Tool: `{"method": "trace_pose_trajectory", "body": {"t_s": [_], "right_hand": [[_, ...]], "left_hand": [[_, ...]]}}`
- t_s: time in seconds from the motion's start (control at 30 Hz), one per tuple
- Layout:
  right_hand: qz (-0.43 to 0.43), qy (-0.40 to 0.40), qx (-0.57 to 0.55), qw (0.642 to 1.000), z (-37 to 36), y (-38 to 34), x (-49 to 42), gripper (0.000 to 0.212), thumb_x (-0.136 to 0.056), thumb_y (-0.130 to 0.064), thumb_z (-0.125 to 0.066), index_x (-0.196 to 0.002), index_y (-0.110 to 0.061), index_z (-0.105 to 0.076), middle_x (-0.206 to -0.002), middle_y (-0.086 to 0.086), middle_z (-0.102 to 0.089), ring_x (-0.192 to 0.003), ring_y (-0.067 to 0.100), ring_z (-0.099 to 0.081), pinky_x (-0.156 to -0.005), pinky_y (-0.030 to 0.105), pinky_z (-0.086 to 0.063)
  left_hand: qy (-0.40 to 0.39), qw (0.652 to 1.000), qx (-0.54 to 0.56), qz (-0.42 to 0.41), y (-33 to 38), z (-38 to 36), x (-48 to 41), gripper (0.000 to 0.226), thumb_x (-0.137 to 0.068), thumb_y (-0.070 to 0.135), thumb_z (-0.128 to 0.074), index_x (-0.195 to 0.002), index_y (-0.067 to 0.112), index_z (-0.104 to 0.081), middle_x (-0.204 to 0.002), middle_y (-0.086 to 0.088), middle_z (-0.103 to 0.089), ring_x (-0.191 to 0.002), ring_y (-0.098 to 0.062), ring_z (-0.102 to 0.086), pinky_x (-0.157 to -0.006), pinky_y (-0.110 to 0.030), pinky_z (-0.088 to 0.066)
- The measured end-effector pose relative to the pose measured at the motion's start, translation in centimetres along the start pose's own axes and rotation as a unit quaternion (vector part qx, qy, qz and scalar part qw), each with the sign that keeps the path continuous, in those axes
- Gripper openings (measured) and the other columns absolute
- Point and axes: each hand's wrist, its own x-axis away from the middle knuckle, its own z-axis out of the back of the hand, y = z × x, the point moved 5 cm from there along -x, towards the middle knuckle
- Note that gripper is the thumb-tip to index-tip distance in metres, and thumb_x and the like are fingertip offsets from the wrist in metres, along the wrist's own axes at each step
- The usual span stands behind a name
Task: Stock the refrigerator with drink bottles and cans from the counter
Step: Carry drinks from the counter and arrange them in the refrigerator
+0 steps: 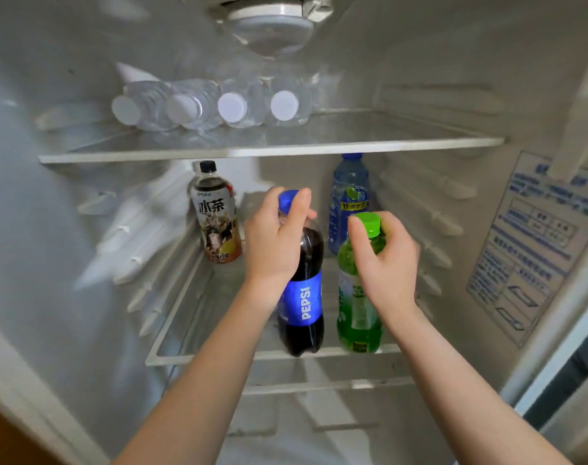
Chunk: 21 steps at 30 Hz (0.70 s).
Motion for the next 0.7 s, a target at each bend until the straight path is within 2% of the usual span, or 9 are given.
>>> {"method": "trace_pose_trajectory", "body": {"t_s": [0.13, 0.23, 0.3, 0.37, 0.4, 0.47, 0.53, 0.6, 0.7], "right_hand": [[-0.033, 0.004, -0.008, 0.999, 0.1, 1.0, -0.3, 0.024, -0.086, -0.044, -0.056, -0.081, -0.021, -0.059, -0.068, -0.006, -0.061, -0.067, 0.011, -0.058, -0.069, 0.036, -0.050], [-0.049, -0.032, -0.013, 0.998, 0.2, 1.8, 0.0, 0.022, -0.086, -0.045, -0.056, -0.095, -0.026, -0.062, -0.082, -0.009, -0.066, -0.079, 0.009, -0.063, -0.080, 0.037, -0.052], [-0.044, -0.059, -0.021, 0.997, 0.4, 2.3, 0.9, 0.027, -0.086, -0.040, -0.057, -0.112, -0.035, -0.056, -0.104, -0.017, -0.065, -0.098, 0.000, -0.061, -0.091, 0.024, -0.047], [-0.054, -0.067, -0.027, 0.996, 0.9, 3.1, 2.6, 0.049, -0.082, -0.039, -0.060, -0.128, -0.041, -0.043, -0.119, -0.034, -0.050, -0.110, -0.017, -0.048, -0.094, 0.005, -0.035], [-0.064, -0.068, -0.015, 0.996, 1.1, 3.5, 3.6, 0.060, -0.078, -0.042, -0.062, -0.134, -0.040, -0.038, -0.121, -0.042, -0.043, -0.112, -0.023, -0.043, -0.092, -0.001, -0.031], [-0.075, -0.078, 0.036, 0.993, 1.6, 4.5, 5.7, 0.065, -0.072, -0.043, -0.067, -0.130, -0.048, -0.037, -0.113, -0.051, -0.042, -0.107, -0.026, -0.042, -0.087, -0.004, -0.031], [-0.090, -0.100, 0.100, 0.986, 1.8, 5.5, 7.1, 0.051, -0.070, -0.040, -0.074, -0.108, -0.053, -0.043, -0.095, -0.043, -0.053, -0.094, -0.014, -0.052, -0.076, 0.004, -0.038], [-0.122, -0.122, 0.141, 0.975, 1.8, 6.5, 7.5, 0.045, -0.069, -0.040, -0.077, -0.098, -0.047, -0.043, -0.081, -0.033, -0.053, -0.085, 0.001, -0.057, -0.069, 0.018, -0.039], [-0.150, -0.143, 0.162, 0.965, 1.4, 7.5, 6.9, 0.047, -0.068, -0.039, -0.078, -0.098, -0.043, -0.043, -0.076, -0.031, -0.051, -0.079, 0.003, -0.053, -0.068, 0.024, -0.041]], "left_hand": [[0.019, 0.999, 0.044, 0.014, -0.4, -0.2, -0.3, 0.015, -0.097, 0.022, -0.047, -0.084, 0.023, -0.056, -0.077, 0.002, -0.070, -0.068, 0.007, -0.064, -0.067, -0.004, -0.041], [0.010, 0.997, 0.077, 0.001, -0.9, -0.1, 0.3, 0.027, -0.092, 0.036, -0.044, -0.105, 0.016, -0.057, -0.098, -0.011, -0.068, -0.088, -0.007, -0.067, -0.080, -0.015, -0.047], [-0.002, 0.998, 0.066, 0.008, -1.9, 0.2, 1.5, 0.048, -0.087, 0.046, -0.043, -0.123, 0.015, -0.051, -0.113, 0.002, -0.065, -0.106, -0.012, -0.061, -0.094, -0.020, -0.044], [-0.029, 0.996, 0.081, 0.031, -3.6, 0.7, 3.7, 0.059, -0.083, 0.046, -0.046, -0.135, 0.017, -0.039, -0.121, 0.025, -0.057, -0.115, 0.004, -0.052, -0.096, -0.010, -0.036], [-0.056, 0.993, 0.097, 0.044, -4.6, 0.8, 5.1, 0.063, -0.082, 0.043, -0.050, -0.138, 0.018, -0.034, -0.126, 0.028, -0.052, -0.118, 0.008, -0.048, -0.096, -0.007, -0.034], [-0.118, 0.985, 0.084, 0.096, -6.8, 1.1, 8.4, 0.072, -0.075, 0.042, -0.060, -0.138, 0.026, -0.030, -0.136, 0.017, -0.046, -0.124, 0.003, -0.046, -0.095, -0.006, -0.035], [-0.153, 0.981, -0.063, 0.100, -8.4, 1.9, 10.8, 0.077, -0.067, 0.053, -0.061, -0.134, 0.026, -0.036, -0.127, 0.011, -0.050, -0.119, -0.007, -0.049, -0.092, -0.009, -0.036], [-0.173, 0.968, -0.159, 0.094, -9.6, 2.1, 11.5, 0.079, -0.064, 0.061, -0.058, -0.129, 0.019, -0.043, -0.117, 0.006, -0.054, -0.110, -0.017, -0.053, -0.092, -0.026, -0.042], [-0.209, 0.960, -0.138, 0.127, -10.1, 1.2, 10.5, 0.067, -0.065, 0.057, -0.061, -0.119, 0.021, -0.047, -0.111, 0.007, -0.061, -0.102, -0.016, -0.060, -0.086, -0.042, -0.049]]}}
